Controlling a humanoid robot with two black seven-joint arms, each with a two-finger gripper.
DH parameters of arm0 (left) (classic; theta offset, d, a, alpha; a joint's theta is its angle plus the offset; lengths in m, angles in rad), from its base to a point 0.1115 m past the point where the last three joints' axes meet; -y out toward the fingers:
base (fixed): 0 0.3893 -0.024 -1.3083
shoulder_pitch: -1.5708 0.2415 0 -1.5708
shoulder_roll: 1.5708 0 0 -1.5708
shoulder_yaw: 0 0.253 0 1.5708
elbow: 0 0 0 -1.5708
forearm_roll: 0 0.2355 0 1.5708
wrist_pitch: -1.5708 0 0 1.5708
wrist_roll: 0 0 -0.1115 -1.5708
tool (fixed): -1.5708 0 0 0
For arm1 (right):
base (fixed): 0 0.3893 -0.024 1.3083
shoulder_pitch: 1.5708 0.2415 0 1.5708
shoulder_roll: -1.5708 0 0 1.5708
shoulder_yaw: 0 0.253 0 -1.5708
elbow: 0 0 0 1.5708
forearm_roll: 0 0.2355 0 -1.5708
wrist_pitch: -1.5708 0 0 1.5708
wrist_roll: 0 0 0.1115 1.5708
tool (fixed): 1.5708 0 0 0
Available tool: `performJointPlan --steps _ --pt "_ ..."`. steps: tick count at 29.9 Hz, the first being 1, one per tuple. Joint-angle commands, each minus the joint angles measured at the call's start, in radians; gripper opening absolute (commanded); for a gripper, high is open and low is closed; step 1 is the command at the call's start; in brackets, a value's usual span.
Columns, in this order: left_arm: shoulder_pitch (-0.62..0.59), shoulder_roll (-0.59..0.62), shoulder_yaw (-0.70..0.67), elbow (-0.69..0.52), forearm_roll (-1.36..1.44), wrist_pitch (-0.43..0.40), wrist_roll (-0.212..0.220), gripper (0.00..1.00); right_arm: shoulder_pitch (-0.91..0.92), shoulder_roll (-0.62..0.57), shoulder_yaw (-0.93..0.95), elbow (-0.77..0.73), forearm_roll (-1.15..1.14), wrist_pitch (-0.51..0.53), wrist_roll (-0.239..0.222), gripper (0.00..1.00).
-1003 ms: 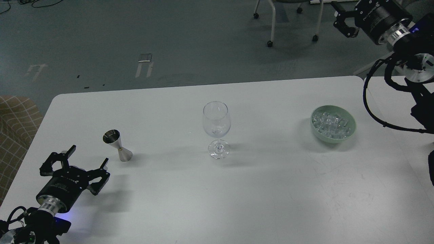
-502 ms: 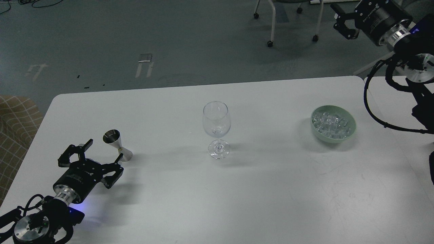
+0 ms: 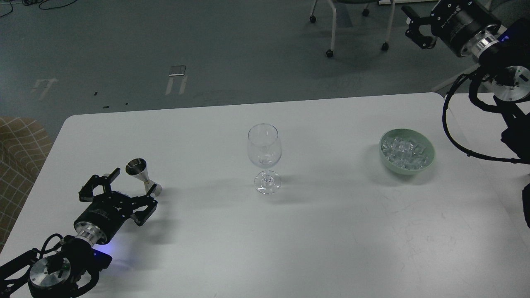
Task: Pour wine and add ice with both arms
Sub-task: 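Close the left gripper around the silver jigger, then lift the jigger off the table with the left gripper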
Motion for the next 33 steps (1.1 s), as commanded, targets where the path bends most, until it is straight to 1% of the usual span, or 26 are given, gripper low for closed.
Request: performJointPlan --steps 1,7,12,13,14,15,16,17,18,19,21,24,26,28,29,33 --pt "-0.022 -0.025 0.007 0.034 0.004 0.003 0.004 0.99 0.0 -0.005 0.0 0.0 0.0 0.0 0.0 1.0" --pt "-0.039 -0.063 0.014 0.081 0.011 -0.008 0.021 0.99 0.0 -0.007 0.0 0.0 0.0 0.0 0.0 1.0" --pt "-0.043 -0.083 0.014 0.098 0.012 -0.008 0.022 0.98 -0.001 -0.002 -0.001 -0.001 0.0 0.0 0.0 1.0" --pt "-0.043 -0.083 0.014 0.098 0.012 -0.009 0.022 0.96 -0.003 -0.001 -0.001 -0.001 0.0 0.0 0.0 1.0" --pt "-0.046 -0.083 0.014 0.103 0.012 -0.009 0.022 0.92 -0.003 -0.001 -0.001 0.0 0.0 0.0 0.0 1.0" --pt "-0.049 -0.083 0.014 0.104 0.012 -0.009 0.021 0.88 -0.005 -0.001 -0.001 -0.001 0.0 0.0 0.0 1.0" --pt "-0.057 -0.083 0.016 0.109 0.012 -0.011 0.022 0.8 -0.003 -0.001 0.0 0.0 0.0 0.0 0.0 1.0" --pt "-0.062 -0.084 0.016 0.121 0.012 -0.011 0.022 0.77 -0.003 0.001 0.0 0.0 0.0 0.0 0.0 1.0" --pt "-0.062 -0.084 0.016 0.121 0.012 -0.011 0.022 0.77 -0.003 0.001 0.0 0.0 0.0 0.0 0.0 1.0" --pt "-0.066 -0.089 0.016 0.133 0.015 -0.011 0.022 0.74 -0.003 0.001 -0.001 0.0 0.0 0.0 0.0 1.0" --pt "-0.069 -0.098 0.016 0.144 0.017 -0.011 0.022 0.71 -0.005 0.001 -0.001 0.0 0.0 0.0 0.0 1.0" --pt "-0.069 -0.101 0.016 0.147 0.017 -0.011 0.025 0.71 -0.011 0.001 0.0 0.0 0.0 0.0 0.0 1.0" --pt "-0.071 -0.103 0.016 0.147 0.017 -0.011 0.039 0.7 -0.011 0.001 0.0 0.002 0.0 0.0 0.0 1.0" --pt "-0.076 -0.107 0.014 0.149 0.017 -0.009 0.068 0.7 -0.009 0.002 0.0 0.002 0.0 0.0 0.0 1.0" --pt "-0.077 -0.109 0.013 0.153 0.017 -0.009 0.074 0.7 -0.009 0.002 0.002 0.002 0.0 0.0 0.0 1.0" --pt "-0.1 -0.124 0.013 0.185 0.017 -0.011 0.079 0.7 -0.009 0.002 0.0 0.002 0.0 0.0 0.0 1.0"
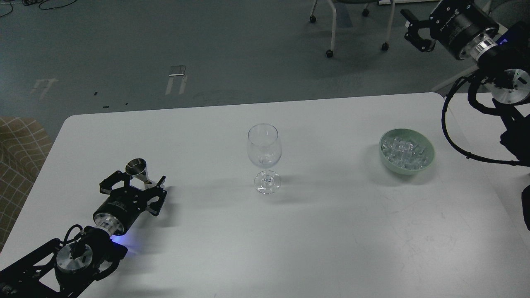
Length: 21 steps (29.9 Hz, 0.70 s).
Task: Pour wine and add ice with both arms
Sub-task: 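Lift the jigger off the table with the left gripper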
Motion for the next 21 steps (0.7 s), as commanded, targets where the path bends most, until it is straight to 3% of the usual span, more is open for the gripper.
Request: performJointPlan --steps 1,15,21 --pt "-0.019 -0.02 -0.001 0.03 0.0 -0.002 0.004 0.7 0.0 0.0 0.0 0.0 0.0 0.0 0.0 1.0" --pt "-0.031 -0.056 0.004 0.07 0.0 -0.046 0.004 0.7 -0.002 -0.001 -0.002 0.002 0.0 0.0 0.0 1.0" --pt "-0.022 -0.056 0.006 0.077 0.0 -0.134 -0.001 0.58 -0.002 0.0 -0.002 0.002 0.0 0.0 0.0 1.0"
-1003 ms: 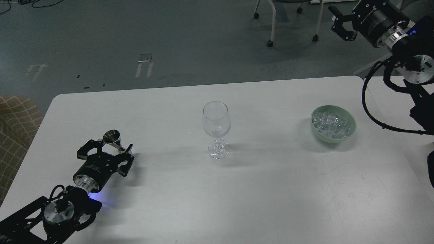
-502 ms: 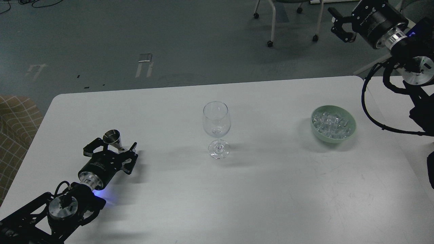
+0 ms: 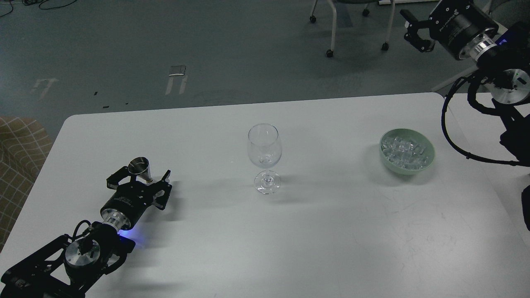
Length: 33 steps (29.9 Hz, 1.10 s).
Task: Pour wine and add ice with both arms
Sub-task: 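Lift the jigger off the table with the left gripper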
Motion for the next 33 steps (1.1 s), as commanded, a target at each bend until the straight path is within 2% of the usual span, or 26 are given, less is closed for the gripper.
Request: performJointPlan --steps 1,9,15,18,19,21,27,33 --pt "0.004 -0.002 0.0 0.014 0.0 -0.049 -0.001 0.57 -0.001 0.001 0.0 0.0 0.0 0.0 0.0 1.0" --pt "0.007 -0.002 0.006 0.035 0.001 -0.057 0.01 0.59 0.002 0.001 0.001 0.0 0.0 0.0 0.0 1.0" --pt "0.007 -0.006 0.032 0.046 0.015 -0.072 -0.002 0.57 0.002 0.001 0.001 0.0 -0.002 0.0 0.0 1.0" --pt "0.007 -0.024 0.031 0.052 0.027 -0.072 -0.002 0.52 0.002 0.001 0.0 -0.001 -0.002 0.0 0.0 1.0" --pt "0.005 -0.025 0.029 0.061 0.027 -0.072 -0.002 0.46 0.002 0.001 0.0 -0.001 -0.002 0.0 0.0 1.0" --pt "0.005 -0.025 0.028 0.064 0.027 -0.072 -0.004 0.46 0.001 0.001 0.0 -0.001 -0.002 0.0 0.0 1.0" --pt "0.005 -0.025 0.018 0.066 0.027 -0.072 -0.004 0.33 -0.001 0.001 0.0 -0.001 -0.002 0.0 0.0 1.0" --pt "0.005 -0.026 0.015 0.073 0.027 -0.072 0.001 0.27 -0.005 0.001 0.0 -0.001 -0.002 0.0 0.0 1.0"
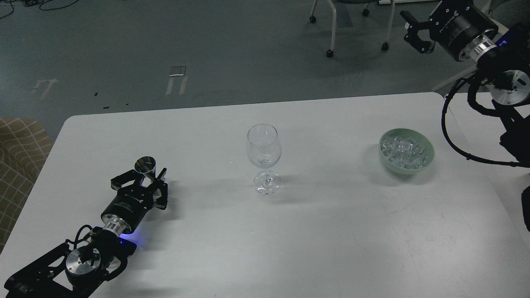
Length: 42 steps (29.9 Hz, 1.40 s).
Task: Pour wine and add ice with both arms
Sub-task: 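Lift the jigger off the table with the left gripper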
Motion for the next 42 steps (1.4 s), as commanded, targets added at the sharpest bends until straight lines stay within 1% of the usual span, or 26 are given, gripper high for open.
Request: performJointPlan --steps 1,5,7,8,13,15,17,20,24,28,37,39,41,42 --pt "0.0 -0.008 -0.003 0.008 0.0 0.0 0.0 0.25 -0.001 0.0 0.0 0.0 0.0 0.0 0.0 1.0" --pt "-0.002 -0.017 -0.003 0.016 0.0 0.0 0.002 0.22 -0.001 0.0 0.0 0.0 0.0 0.0 0.0 1.0" --pt "-0.002 -0.017 -0.006 0.016 -0.002 0.0 0.0 0.16 -0.001 0.0 0.0 0.0 0.0 0.0 0.0 1.0" --pt "-0.003 -0.017 -0.006 0.02 -0.002 0.0 0.0 0.11 -0.001 0.0 -0.003 0.0 0.0 0.0 0.0 1.0" --pt "-0.008 -0.019 -0.012 0.031 -0.002 0.0 0.002 0.1 0.001 0.0 -0.011 0.0 0.0 0.0 0.0 1.0" --pt "-0.009 -0.019 -0.012 0.031 -0.005 0.0 0.0 0.07 0.001 0.0 -0.011 0.0 0.0 0.0 0.0 1.0" --pt "-0.012 -0.019 -0.012 0.031 -0.003 0.0 0.0 0.06 0.001 0.0 -0.011 0.0 0.0 0.0 0.0 1.0" --pt "-0.014 -0.019 -0.015 0.032 -0.005 0.0 -0.001 0.0 0.001 0.0 -0.012 0.0 0.0 0.0 0.0 1.0" --pt "-0.017 -0.017 -0.03 0.032 -0.002 0.0 -0.001 0.0 0.003 0.0 -0.012 0.0 0.0 0.0 0.0 1.0" --pt "-0.054 -0.013 -0.03 0.032 -0.002 0.0 -0.006 0.0 0.004 0.0 -0.012 -0.001 0.0 0.0 0.0 1.0" --pt "-0.12 0.004 -0.018 0.023 0.0 0.0 0.01 0.0 -0.001 0.0 -0.012 -0.001 0.0 0.0 0.0 1.0" --pt "-0.126 0.013 -0.017 0.017 0.0 0.0 0.02 0.0 -0.001 0.0 -0.012 -0.001 0.0 0.0 0.0 1.0" --pt "-0.127 0.02 -0.017 0.009 0.0 0.0 0.045 0.0 -0.001 0.0 -0.012 -0.001 0.0 0.0 0.0 1.0" --pt "-0.127 0.02 -0.017 0.009 0.0 0.0 0.045 0.0 -0.001 0.0 -0.012 -0.001 0.0 0.0 0.0 1.0"
